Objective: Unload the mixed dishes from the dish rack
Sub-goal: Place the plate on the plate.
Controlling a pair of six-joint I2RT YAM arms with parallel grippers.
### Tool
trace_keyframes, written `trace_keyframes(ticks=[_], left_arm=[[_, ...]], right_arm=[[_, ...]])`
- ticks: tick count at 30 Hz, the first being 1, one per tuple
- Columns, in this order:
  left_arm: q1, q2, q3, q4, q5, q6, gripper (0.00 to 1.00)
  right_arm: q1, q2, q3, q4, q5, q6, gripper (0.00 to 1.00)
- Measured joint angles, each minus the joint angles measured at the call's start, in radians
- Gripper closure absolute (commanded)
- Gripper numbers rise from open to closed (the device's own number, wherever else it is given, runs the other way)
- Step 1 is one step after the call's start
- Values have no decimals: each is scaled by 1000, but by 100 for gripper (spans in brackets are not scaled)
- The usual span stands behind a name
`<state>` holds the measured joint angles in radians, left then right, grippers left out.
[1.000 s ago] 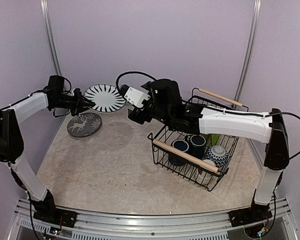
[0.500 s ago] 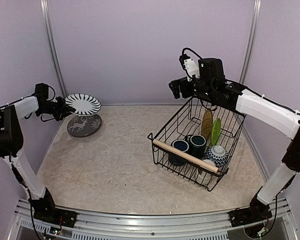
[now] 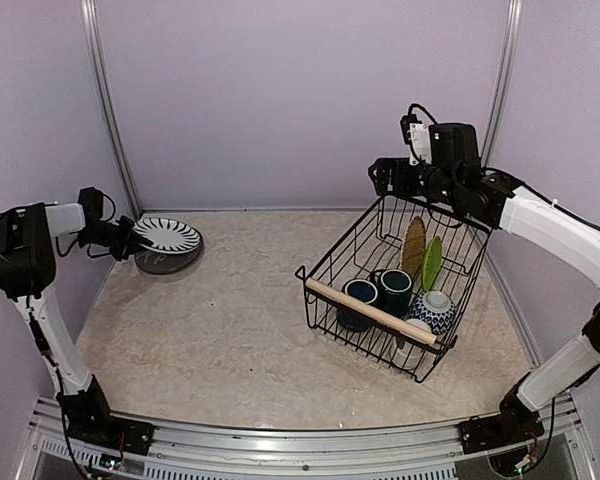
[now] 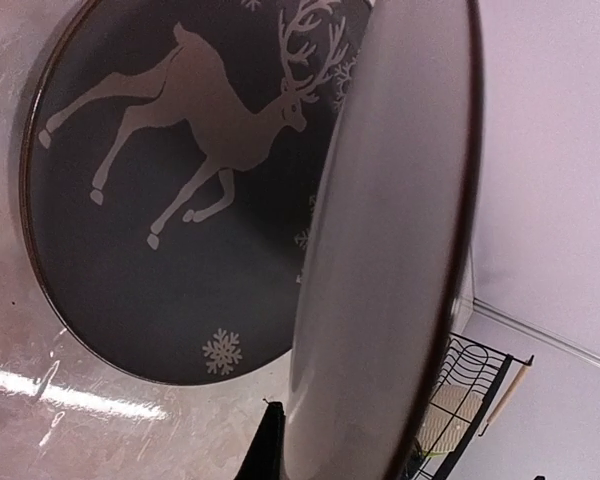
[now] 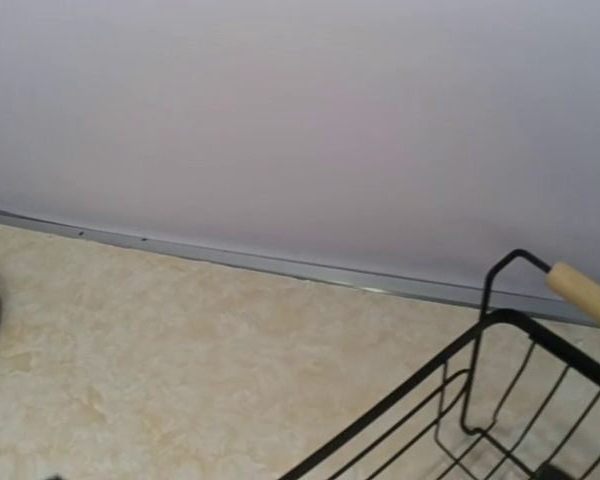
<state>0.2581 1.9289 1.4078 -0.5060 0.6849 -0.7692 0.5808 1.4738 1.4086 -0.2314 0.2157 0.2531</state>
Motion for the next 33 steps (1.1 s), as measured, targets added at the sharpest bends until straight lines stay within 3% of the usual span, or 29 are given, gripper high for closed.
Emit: trace_keyframes(ticks=[10,18,21,23,29,33], left_arm=[[3,62,23,-2,-2,2,91],[4,76,60,-5,-13,14,49],[4,76,68,-15,-24,18,27],[4,76,69,-20,-40,8,16],[-4,76,69,-38,-76,16,1],[-15,74,73,-62,-114,18,1]], right_arm=[[-2,-3,-16,-9,-49,18,0],[-2,-12,-47,-7,-66,24,0],[-2,-12,-47,-7,-71,26,0],[-2,-12,-47,-7,-74,29,0],[-2,-12,-47,-7,-78,37,0],[-2,-12,-47,-7,-83,41,0]])
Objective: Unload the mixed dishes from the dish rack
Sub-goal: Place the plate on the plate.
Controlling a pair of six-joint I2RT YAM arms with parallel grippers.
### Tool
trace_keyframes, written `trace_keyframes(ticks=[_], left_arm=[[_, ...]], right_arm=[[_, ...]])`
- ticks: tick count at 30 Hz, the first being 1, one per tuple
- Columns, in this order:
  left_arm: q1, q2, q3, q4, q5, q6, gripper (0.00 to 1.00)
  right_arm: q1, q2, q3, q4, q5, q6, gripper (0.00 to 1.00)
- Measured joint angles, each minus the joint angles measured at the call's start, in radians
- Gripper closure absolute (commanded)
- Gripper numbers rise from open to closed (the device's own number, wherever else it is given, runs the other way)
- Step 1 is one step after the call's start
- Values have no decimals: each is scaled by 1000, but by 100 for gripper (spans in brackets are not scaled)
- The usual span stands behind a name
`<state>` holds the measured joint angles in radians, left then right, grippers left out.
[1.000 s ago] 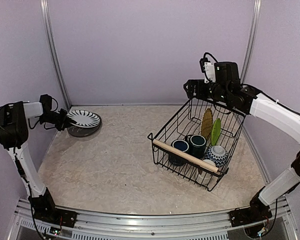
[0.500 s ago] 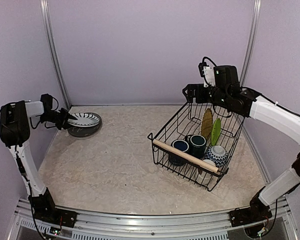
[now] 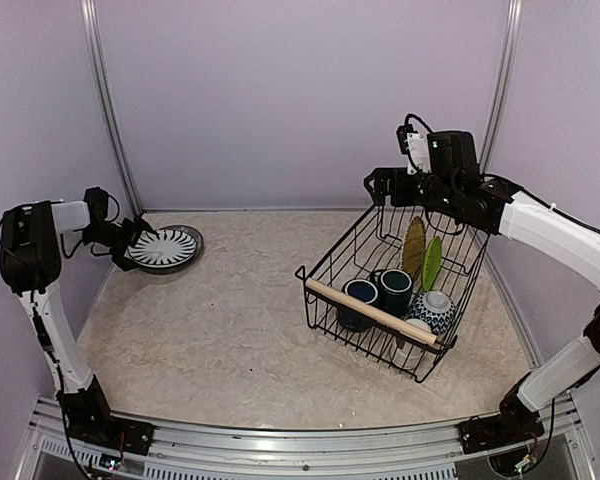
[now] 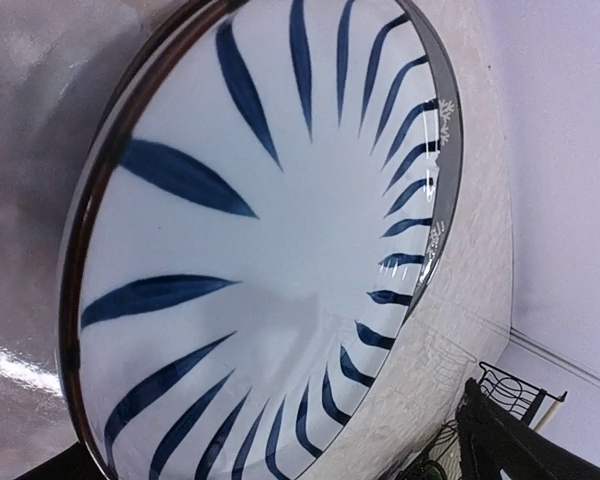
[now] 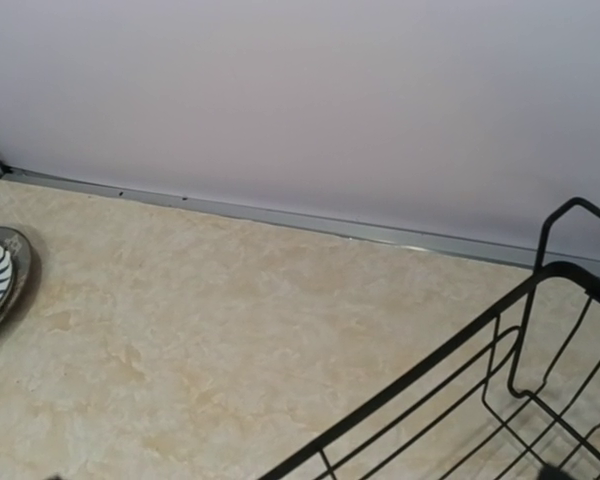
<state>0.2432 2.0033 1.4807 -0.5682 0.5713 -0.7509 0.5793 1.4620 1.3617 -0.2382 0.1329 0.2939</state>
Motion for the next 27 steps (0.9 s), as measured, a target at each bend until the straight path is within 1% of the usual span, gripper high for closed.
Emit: trace_keyframes(ticks=[4,10,15,21,27], left_arm=[[-10,-6,4,-21,-35,1,1],[-17,-7,57,-79,-75,0,1],[-38,-4,154,-184,-184,-3,1],[-74,22,210,-268,-288,-2,1],[-87,40,217,-296,-318,1,1]], right_arm=[[0,0,0,0,-3,1,0],[0,0,0,0,-4,2,0],[0,0,1,0,-10,4,0],[0,12,16,-1,-18,3,0],[0,12,18,-1,-21,3,0]])
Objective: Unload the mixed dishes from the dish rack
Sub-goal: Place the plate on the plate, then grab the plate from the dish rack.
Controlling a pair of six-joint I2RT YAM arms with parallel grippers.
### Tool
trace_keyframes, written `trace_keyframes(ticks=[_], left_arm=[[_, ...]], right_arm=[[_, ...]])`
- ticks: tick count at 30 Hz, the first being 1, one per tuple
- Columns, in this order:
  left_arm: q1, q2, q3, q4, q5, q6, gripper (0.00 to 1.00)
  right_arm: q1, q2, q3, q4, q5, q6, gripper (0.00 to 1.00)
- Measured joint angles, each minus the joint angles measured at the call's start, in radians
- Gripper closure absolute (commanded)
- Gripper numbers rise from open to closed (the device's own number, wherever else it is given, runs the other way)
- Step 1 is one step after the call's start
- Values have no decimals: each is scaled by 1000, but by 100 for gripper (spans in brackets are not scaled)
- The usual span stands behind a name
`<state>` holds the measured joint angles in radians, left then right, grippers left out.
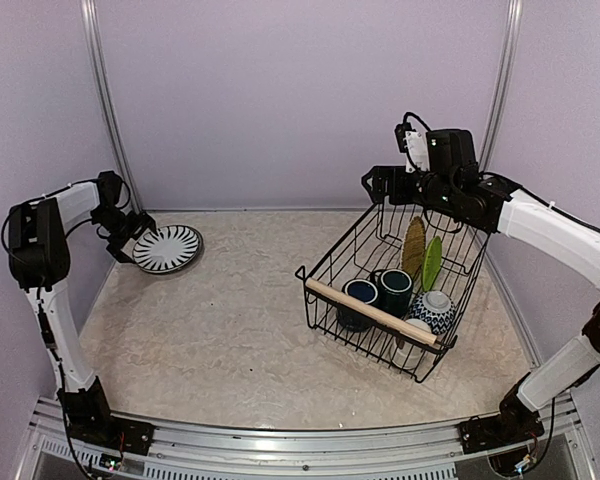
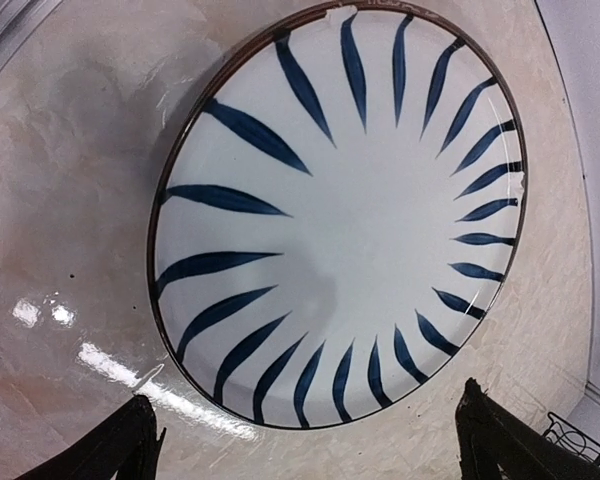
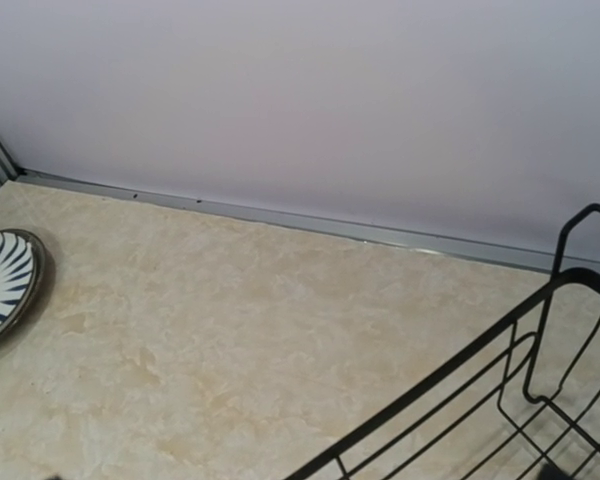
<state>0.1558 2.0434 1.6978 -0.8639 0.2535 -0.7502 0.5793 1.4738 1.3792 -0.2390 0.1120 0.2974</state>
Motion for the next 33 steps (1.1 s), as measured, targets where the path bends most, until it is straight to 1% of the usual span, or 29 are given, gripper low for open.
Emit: trace_keyframes(ticks=[6,9,13,19,26,33], left_arm=[[-4,10,13,-3,-6,19,1],[-19,-5,-4,20,-15,43,1],[-76,-113,-95,85,-21,85,1],[-174,-313,-142,179,1,143,1],[-264,-468,-182,257,7,209,1],[-356,-599,-247,299,-26,278,1]], right_arm=[[0,0,0,0,0,0,0],[0,0,0,-3,4,0,0],[0,2,0,-11,16,4,0],[0,15,2,-78,89,51,0],[-39,93,21,-199,197,192,0],[-51,173,22,-254,243,298,0]])
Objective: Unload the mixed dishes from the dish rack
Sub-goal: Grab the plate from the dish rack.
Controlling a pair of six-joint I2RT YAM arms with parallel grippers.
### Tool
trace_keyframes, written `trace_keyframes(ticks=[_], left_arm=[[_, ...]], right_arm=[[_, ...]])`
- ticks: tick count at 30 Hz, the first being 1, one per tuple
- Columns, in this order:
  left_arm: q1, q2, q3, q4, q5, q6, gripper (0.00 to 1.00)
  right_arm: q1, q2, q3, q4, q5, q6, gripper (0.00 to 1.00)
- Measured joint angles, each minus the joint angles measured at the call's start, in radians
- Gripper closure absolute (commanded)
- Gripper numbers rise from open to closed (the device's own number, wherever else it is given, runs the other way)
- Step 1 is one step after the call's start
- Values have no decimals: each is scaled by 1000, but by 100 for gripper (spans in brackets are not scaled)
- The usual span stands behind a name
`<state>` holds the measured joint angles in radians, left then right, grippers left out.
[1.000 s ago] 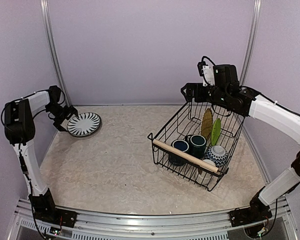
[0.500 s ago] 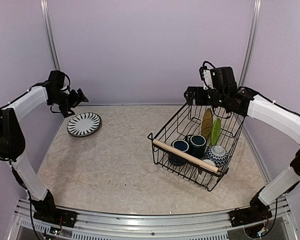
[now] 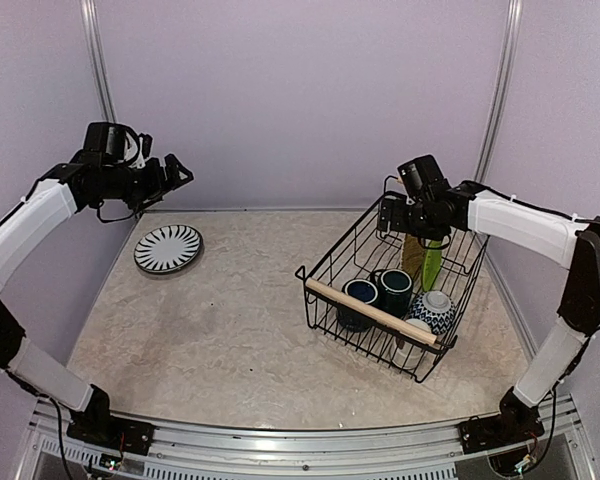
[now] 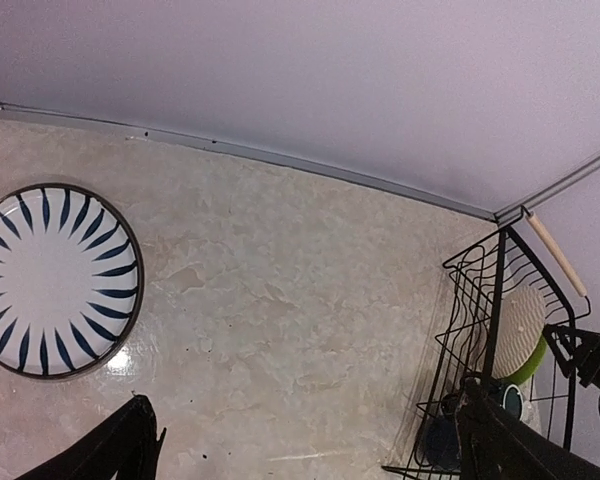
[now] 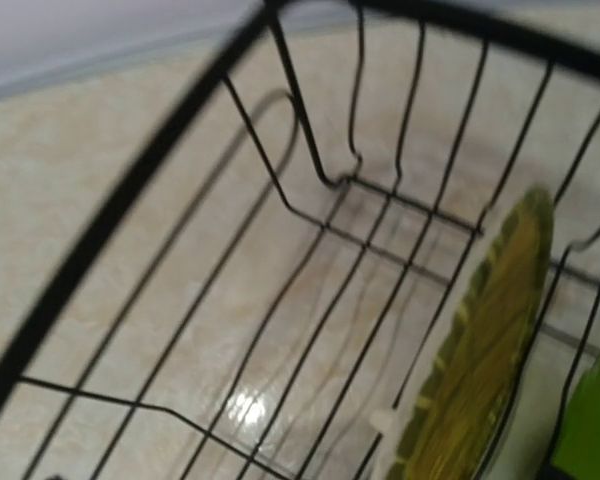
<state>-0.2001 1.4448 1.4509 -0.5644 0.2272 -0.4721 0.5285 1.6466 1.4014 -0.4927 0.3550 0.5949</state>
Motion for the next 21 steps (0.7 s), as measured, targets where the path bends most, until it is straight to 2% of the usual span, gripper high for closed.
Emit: trace_keyframes(ticks=[5,9,15,21], left_arm=[[-32,-68,-16,28,-6,17,1],[-41,-84,-16,42,-8,18,1],[-58,-83,-16,41,-11,17,1],[-66,-83,-16,40,-27,18,1]], right_arm=[[-1,48,-10,8,1,85,4],[-2,57,-26,24,10,143,12],[-2,98,-19,39,48,209,42],[-3,164,11,13,109,257,53]])
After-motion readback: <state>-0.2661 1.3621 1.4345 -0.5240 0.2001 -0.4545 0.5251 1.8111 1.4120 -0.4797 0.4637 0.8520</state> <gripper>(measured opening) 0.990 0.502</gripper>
